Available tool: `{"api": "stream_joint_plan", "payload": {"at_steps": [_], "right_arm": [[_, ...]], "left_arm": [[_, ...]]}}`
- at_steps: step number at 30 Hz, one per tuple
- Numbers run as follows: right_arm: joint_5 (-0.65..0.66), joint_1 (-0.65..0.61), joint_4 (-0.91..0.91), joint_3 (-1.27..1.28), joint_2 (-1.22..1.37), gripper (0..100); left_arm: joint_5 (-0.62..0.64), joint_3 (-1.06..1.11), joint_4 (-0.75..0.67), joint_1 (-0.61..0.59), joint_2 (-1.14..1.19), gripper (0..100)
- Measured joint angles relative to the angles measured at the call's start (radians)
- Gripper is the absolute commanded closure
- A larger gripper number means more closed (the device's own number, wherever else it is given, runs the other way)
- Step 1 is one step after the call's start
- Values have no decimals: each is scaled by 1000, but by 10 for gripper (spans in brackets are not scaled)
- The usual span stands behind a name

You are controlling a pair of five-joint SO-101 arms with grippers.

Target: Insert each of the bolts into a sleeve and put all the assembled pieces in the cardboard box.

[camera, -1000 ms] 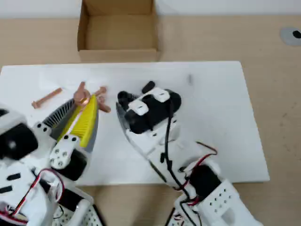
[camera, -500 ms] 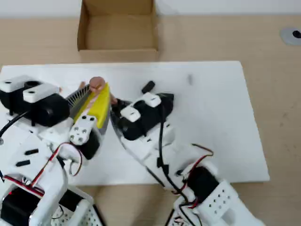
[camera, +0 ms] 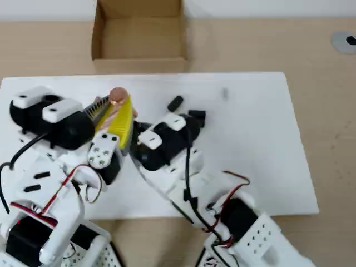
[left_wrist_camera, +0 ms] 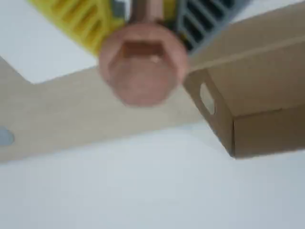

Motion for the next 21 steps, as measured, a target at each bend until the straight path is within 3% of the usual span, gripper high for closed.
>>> {"api": "stream_joint_plan", "payload": {"at_steps": [8, 21], "right_arm": [[0, -5, 0, 0, 0, 988], [0, -3, 0, 0, -6, 988]], "left_arm": [[0, -32, 115, 0, 0, 994], [0, -98, 121, 0, -5, 993]]}}
